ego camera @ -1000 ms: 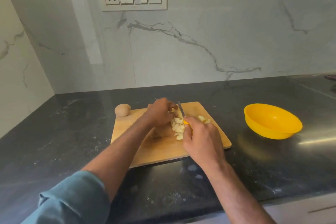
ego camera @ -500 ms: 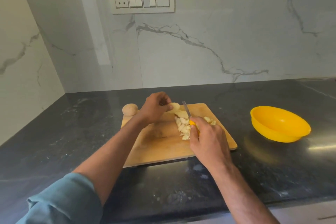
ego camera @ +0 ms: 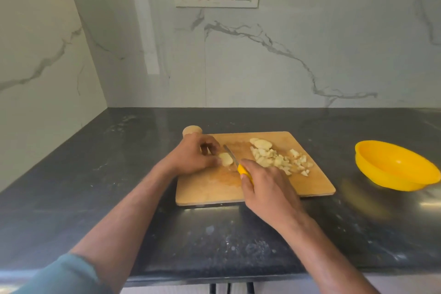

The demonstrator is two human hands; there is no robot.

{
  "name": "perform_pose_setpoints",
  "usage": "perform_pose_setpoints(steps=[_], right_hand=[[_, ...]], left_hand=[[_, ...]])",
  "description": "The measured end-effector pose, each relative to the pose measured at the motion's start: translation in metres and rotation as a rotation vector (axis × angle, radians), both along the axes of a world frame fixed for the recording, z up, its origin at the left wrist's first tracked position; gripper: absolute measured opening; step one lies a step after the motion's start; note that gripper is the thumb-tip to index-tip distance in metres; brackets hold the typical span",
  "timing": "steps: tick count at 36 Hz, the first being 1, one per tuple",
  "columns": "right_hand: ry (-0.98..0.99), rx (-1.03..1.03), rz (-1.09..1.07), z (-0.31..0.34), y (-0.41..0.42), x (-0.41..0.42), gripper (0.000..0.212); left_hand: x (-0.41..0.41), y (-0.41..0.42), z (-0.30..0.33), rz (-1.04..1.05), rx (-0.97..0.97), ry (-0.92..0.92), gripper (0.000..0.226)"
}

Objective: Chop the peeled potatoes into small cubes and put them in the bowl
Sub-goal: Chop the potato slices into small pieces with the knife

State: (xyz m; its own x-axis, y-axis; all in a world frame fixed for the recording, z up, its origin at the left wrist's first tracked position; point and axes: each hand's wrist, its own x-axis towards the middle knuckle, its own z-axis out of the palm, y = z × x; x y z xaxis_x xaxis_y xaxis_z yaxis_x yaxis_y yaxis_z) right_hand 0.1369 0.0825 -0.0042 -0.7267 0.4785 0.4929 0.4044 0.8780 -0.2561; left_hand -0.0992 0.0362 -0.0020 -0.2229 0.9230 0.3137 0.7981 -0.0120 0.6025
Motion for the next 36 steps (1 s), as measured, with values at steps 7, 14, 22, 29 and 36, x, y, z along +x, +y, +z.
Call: perform_pose_setpoints(steps=[7, 14, 22, 29, 36], right_hand=[[0.022, -0.011, -0.124, -0.003, -0.013, -0.005, 0.031], [0.053, -0.025, -0.13, -0.005, -0.011, 0.002, 0.031], [0.015, -0.032, -0.041, -0.006, -0.013, -0.006, 0.032], [0.009, -0.045, -0.028, -0.005, -0.015, -0.004, 0.032], [0.006, -0.047, -0.039, -0.005, -0.015, -0.005, 0.031]], left_hand=[[0.02, 0.006, -0.003, 0.081, 0.059, -0.002, 0.036], [0.025, 0.005, 0.001, 0.092, 0.014, 0.02, 0.048], [0.028, -0.001, 0.006, 0.147, 0.002, 0.026, 0.057], [0.028, -0.001, 0.006, 0.096, 0.0, 0.026, 0.046], [0.027, 0.001, 0.005, 0.081, -0.014, -0.03, 0.051]])
